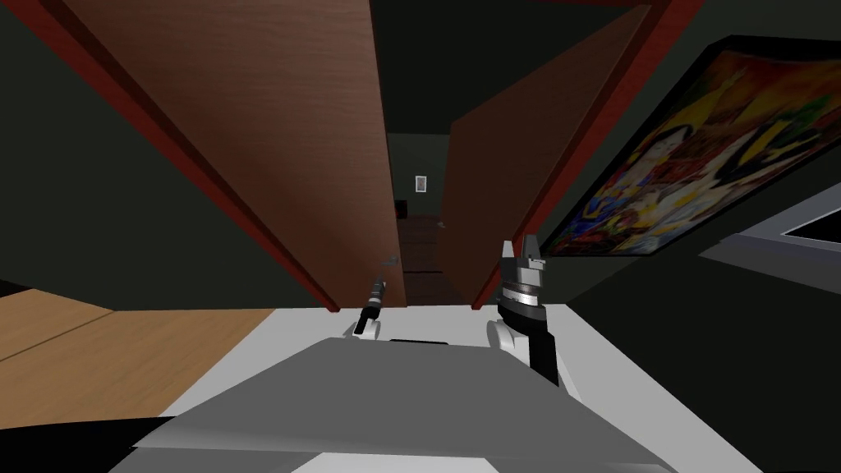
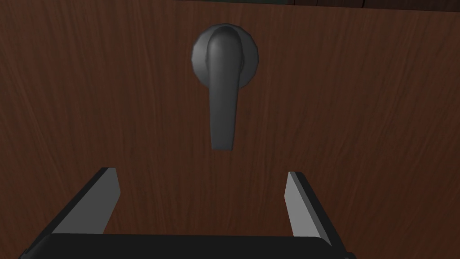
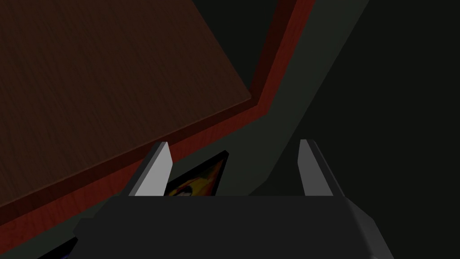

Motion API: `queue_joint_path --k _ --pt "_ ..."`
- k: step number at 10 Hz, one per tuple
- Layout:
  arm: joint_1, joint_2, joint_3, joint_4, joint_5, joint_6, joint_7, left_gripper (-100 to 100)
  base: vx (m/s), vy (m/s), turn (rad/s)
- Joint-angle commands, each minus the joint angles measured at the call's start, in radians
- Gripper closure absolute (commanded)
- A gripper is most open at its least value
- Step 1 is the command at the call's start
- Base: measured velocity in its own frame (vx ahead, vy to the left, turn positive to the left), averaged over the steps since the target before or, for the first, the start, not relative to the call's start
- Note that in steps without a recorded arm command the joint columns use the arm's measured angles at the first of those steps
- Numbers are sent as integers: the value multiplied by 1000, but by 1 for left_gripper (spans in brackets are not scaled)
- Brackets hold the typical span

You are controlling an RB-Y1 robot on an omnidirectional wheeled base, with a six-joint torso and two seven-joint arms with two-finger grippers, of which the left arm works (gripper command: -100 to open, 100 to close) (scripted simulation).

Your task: Push the door open

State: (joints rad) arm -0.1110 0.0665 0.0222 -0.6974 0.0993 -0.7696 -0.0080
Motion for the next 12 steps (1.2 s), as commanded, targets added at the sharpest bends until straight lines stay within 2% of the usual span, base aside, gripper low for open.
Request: queue_joint_path --k 1,8,9,12 --pt "1 3 2 0 1 -1 -1 -100 169 19 -27" --pt "-1 2 12 14 6 -12 -3 -100 191 19 -22" --pt "-1 2 12 14 6 -12 -3 100 -15 -6 7" --pt "-1 2 12 14 6 -12 -3 100 -17 -2 -7"
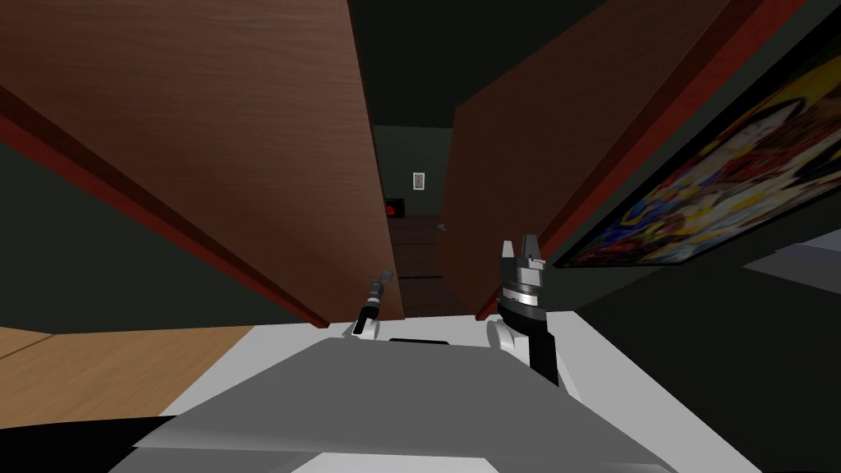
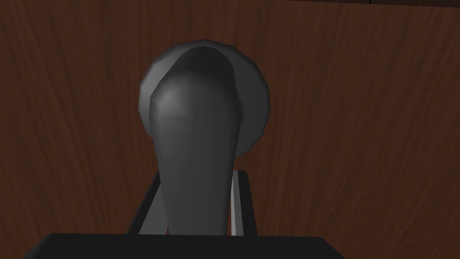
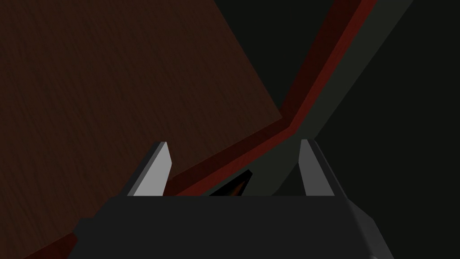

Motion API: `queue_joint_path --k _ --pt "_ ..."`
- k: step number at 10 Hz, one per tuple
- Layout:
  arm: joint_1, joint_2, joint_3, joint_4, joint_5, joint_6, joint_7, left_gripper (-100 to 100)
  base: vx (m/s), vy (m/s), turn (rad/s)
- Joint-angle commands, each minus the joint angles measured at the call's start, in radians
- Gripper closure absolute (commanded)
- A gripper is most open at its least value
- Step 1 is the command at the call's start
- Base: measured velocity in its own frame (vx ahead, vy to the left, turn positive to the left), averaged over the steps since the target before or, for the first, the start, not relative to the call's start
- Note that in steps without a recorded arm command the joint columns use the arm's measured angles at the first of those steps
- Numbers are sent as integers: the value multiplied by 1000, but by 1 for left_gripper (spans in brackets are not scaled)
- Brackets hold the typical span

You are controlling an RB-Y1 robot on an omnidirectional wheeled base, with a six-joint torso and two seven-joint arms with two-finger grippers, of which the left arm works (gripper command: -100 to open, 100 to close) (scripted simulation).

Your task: Push the door open

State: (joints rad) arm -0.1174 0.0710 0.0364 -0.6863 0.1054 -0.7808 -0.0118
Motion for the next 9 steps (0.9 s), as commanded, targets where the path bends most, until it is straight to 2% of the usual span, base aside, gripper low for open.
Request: queue_joint_path --k 1,2,4,9 --pt "6 -3 -2 3 -1 -1 0 100 0 0 0" --pt "6 -3 -2 3 -1 -1 0 100 0 0 0" --pt "-2 8 18 3 9 -1 -11 100 115 -28 46" --pt "-7 20 60 9 30 -4 -39 100 190 -28 50"
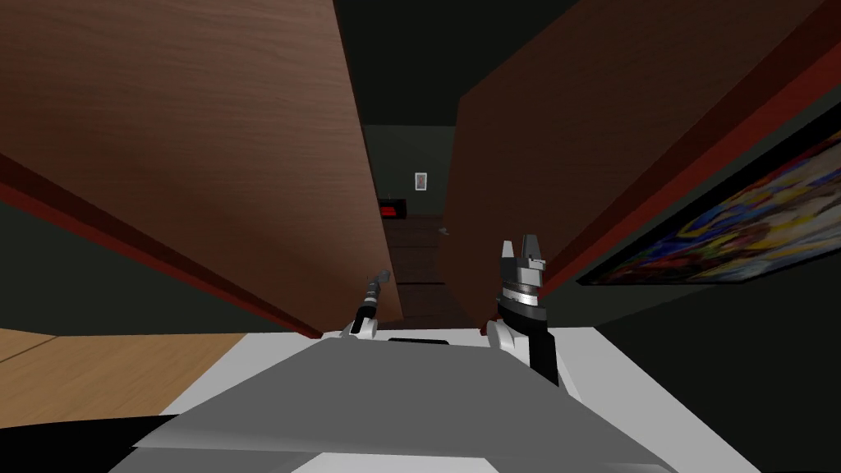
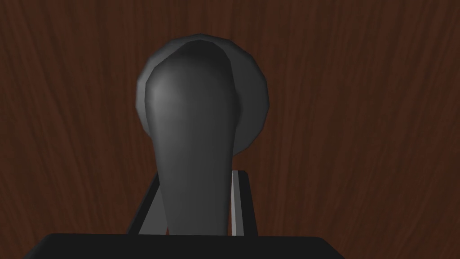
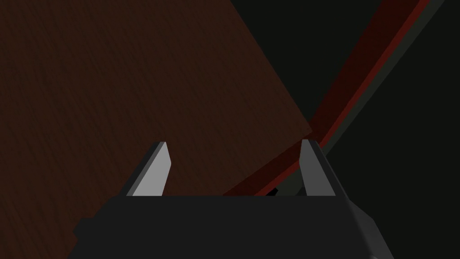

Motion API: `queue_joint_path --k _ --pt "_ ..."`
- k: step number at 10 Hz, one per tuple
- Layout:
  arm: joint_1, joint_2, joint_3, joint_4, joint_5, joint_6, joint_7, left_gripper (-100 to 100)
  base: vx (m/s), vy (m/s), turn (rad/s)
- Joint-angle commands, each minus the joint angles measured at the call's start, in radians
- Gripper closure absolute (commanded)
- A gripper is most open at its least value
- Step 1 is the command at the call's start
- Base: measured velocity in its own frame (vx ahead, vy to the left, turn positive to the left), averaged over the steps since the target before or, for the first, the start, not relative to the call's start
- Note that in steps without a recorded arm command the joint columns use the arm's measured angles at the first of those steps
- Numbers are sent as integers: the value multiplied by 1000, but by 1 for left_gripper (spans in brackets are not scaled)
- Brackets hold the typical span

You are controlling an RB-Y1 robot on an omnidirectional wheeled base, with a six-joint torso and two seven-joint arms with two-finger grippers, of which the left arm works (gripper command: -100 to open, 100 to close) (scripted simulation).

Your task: Push the door open

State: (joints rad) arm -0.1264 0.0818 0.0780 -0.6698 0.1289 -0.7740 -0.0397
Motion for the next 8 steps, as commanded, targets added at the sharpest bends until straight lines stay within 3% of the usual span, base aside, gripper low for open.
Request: queue_joint_path --k 1,8 --pt "1 10 28 -6 12 -12 -18 100 209 -51 75" --pt "-8 7 101 5 49 -17 -67 100 199 -37 83"
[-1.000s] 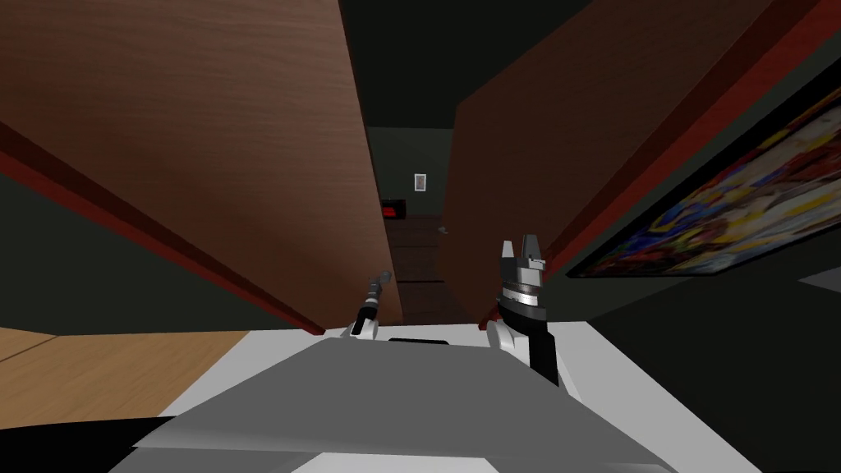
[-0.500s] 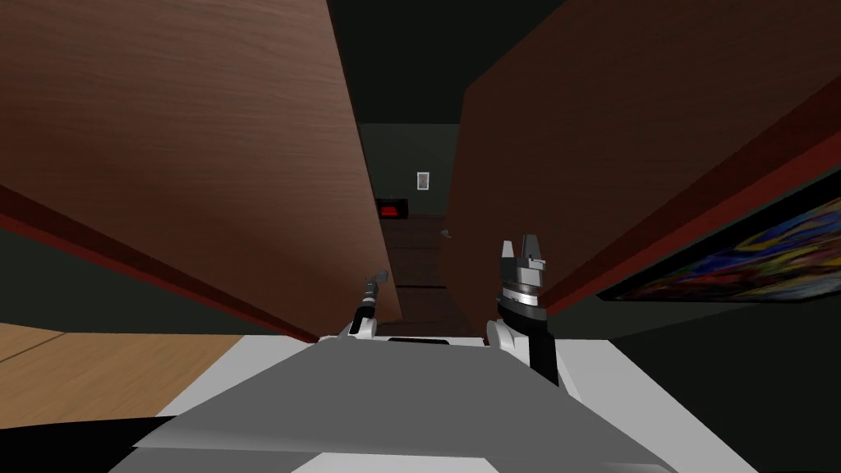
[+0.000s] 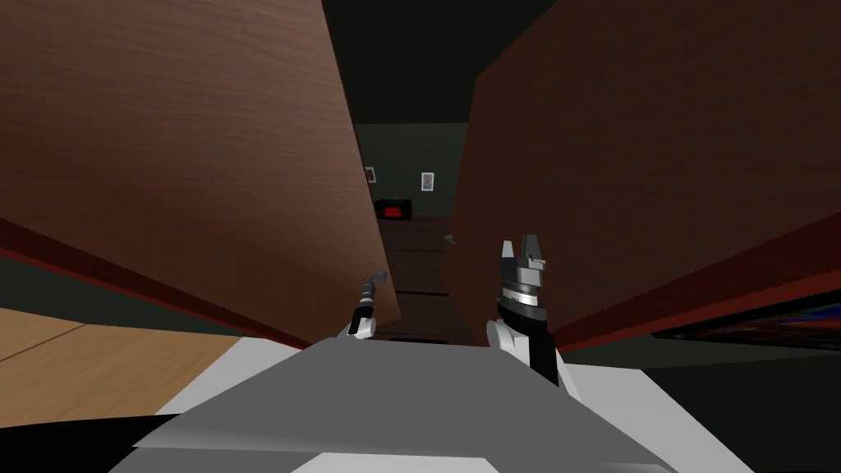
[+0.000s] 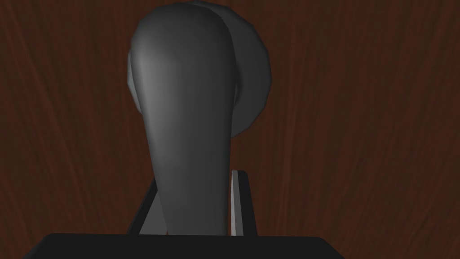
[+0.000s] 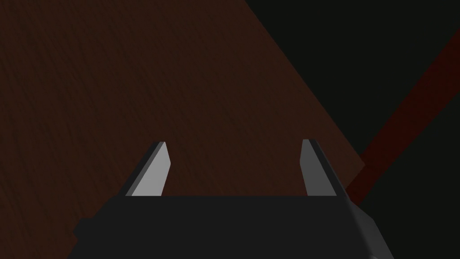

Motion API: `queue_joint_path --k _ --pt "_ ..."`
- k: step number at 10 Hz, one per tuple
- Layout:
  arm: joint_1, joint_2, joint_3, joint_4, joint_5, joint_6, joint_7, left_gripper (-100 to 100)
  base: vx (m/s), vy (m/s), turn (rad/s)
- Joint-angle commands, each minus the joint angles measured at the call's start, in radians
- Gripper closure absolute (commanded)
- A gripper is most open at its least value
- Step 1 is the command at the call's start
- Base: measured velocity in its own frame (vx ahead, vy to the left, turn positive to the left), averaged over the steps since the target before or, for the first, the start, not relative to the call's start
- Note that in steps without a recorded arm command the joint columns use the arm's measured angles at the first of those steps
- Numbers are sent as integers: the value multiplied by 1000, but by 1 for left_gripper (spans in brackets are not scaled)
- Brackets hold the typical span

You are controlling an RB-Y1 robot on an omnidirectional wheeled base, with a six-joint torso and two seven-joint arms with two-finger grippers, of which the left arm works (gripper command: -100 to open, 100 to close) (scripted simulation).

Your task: Push the door open

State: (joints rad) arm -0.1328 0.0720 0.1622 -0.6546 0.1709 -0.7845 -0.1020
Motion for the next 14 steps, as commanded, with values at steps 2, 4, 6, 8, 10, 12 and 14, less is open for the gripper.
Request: queue_joint_path --k 2,4,6,8,10,12,14 --pt "-4 11 38 -7 18 -8 -19 100 179 -55 70" --pt "-7 3 58 -4 28 -10 -32 100 194 -41 86" --pt "-9 -6 77 -1 38 -11 -45 100 203 -50 70" --pt "-11 -16 94 2 46 -12 -56 100 176 -31 74" --pt "-14 -33 114 5 57 -14 -70 100 204 -37 90" --pt "-15 -47 128 7 64 -15 -79 100 184 -47 79" --pt "-12 -26 144 6 72 -19 -93 100 92 0 53"
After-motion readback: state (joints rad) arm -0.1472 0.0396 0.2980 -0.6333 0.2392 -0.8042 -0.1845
